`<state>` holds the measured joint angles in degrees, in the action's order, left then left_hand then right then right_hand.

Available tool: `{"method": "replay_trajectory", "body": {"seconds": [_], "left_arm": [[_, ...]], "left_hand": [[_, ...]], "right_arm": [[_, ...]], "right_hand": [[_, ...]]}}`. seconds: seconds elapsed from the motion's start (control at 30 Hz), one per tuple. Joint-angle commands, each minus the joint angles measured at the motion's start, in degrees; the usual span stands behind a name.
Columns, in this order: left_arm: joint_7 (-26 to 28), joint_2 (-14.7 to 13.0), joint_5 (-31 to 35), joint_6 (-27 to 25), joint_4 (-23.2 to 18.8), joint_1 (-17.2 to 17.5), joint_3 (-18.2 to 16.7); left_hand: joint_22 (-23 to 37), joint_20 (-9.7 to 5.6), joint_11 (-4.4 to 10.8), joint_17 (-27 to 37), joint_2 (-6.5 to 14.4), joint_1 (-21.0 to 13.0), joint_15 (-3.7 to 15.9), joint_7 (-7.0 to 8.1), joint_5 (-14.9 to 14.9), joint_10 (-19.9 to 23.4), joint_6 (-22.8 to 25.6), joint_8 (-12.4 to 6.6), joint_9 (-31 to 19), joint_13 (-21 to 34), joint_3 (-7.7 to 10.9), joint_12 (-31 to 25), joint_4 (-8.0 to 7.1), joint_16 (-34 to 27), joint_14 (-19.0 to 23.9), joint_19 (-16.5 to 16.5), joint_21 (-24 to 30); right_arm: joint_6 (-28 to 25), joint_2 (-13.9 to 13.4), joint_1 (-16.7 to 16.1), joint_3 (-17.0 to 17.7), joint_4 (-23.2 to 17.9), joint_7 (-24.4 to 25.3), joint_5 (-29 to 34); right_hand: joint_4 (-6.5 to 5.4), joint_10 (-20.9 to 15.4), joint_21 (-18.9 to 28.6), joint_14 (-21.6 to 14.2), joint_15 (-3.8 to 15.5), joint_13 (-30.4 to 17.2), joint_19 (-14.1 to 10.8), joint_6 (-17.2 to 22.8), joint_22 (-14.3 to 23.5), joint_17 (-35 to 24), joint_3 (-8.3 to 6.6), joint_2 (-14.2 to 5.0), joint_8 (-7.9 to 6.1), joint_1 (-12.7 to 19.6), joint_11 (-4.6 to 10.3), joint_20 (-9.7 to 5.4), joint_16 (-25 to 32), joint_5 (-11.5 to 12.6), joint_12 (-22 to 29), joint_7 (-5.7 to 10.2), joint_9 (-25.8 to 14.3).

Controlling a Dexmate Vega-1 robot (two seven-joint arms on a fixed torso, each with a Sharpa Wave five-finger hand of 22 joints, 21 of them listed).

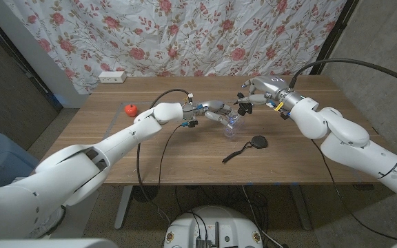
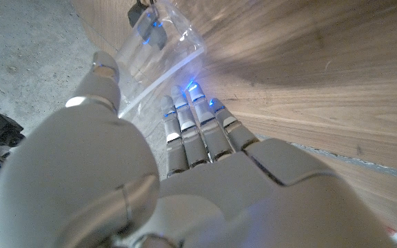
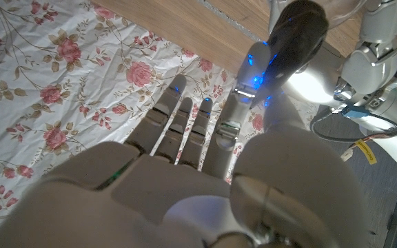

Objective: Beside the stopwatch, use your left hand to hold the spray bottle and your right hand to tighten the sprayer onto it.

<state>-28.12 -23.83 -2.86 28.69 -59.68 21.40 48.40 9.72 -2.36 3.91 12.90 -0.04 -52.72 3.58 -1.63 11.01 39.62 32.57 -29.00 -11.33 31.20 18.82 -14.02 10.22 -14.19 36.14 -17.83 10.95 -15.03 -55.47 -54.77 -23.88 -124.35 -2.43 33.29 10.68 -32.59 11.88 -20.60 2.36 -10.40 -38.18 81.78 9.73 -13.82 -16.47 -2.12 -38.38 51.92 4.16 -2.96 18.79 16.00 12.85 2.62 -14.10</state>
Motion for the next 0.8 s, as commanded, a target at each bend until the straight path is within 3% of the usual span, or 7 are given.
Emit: {"method": "replay_trajectory", "body": {"seconds": [0.03,0.2,0.3,0.5,0.8], "left_arm": [[0.3,-0.7,0.0,-0.7,-1.5,0.8,-0.3],[0.6,-1.0,0.1,-0.9,-2.1,1.0,-0.5],[0.7,-1.2,0.1,-1.0,-2.3,1.1,-0.6],[0.6,-1.2,0.0,-0.8,-2.2,1.1,-0.7],[0.8,-0.9,0.0,0.0,-1.4,0.9,-0.7]], "left_hand": [[0.1,-3.74,5.98,0.2,5.5,-2.8,7.36,4.72,0.4,6.3,8.2,-21.14,-0.3,0.1,1.21,-0.1,-0.57,0.1,0.5,-0.2,0.1],[0.1,-3.72,5.81,0.3,5.5,-2.8,7.30,4.75,0.4,6.3,8.3,-21.15,-0.3,0.1,1.18,-0.1,-0.58,0.1,0.5,-0.2,0.1],[0.1,-3.71,5.81,0.3,5.5,-2.7,7.32,4.76,0.4,6.3,8.2,-21.13,-0.3,0.1,1.18,-0.1,-0.58,0.1,0.5,-0.2,0.1],[0.1,-3.74,5.75,0.3,5.5,-2.6,7.30,4.67,0.4,6.2,8.2,-21.10,-0.3,0.1,1.19,0.0,-0.63,0.2,0.5,-0.2,0.1],[0.1,-3.67,5.75,0.3,5.5,-2.7,7.29,4.66,0.4,6.2,8.2,-21.08,-0.2,0.0,1.20,0.1,-0.59,0.2,0.5,-0.2,0.1]], "right_arm": [[-0.9,0.5,-0.3,-0.6,-0.2,1.6,-1.3],[-0.4,0.0,-0.5,-0.4,-0.2,2.4,-1.8],[0.5,-0.6,-0.4,0.1,-0.1,2.6,-2.4],[1.1,-1.2,-0.1,0.4,0.1,3.2,-2.0],[1.6,-2.4,0.3,1.2,0.1,2.8,-2.2]], "right_hand": [[-0.16,-0.5,-0.2,-0.7,3.35,-0.1,-0.3,0.1,0.3,0.2,-1.24,0.76,-2.38,1.7,-0.19,-0.07,-0.4,1.5,-0.4,-1.05,-1.0],[-0.87,-0.6,-0.3,-0.9,3.21,-0.2,-0.1,-0.4,0.3,0.1,-1.53,1.23,-4.03,1.0,-0.16,0.49,-0.6,2.3,-0.7,-0.55,-1.7],[-2.30,-0.6,-0.4,-1.1,2.78,-0.2,0.1,-1.8,0.3,-0.3,-0.79,1.96,-5.05,-2.1,0.09,0.99,-0.7,2.3,-1.0,0.82,-2.4],[-3.68,-0.9,-0.5,-1.0,2.35,-0.3,0.7,-1.8,0.4,-0.7,0.89,3.51,-6.83,-6.4,0.36,1.51,-0.7,0.9,-1.2,1.20,-3.5],[-5.37,0.0,-0.6,-0.4,1.50,-0.4,1.3,-5.2,0.4,-1.2,2.33,3.82,-6.79,-11.4,-0.70,2.18,-0.9,-0.9,-1.7,1.26,-4.5]]}}
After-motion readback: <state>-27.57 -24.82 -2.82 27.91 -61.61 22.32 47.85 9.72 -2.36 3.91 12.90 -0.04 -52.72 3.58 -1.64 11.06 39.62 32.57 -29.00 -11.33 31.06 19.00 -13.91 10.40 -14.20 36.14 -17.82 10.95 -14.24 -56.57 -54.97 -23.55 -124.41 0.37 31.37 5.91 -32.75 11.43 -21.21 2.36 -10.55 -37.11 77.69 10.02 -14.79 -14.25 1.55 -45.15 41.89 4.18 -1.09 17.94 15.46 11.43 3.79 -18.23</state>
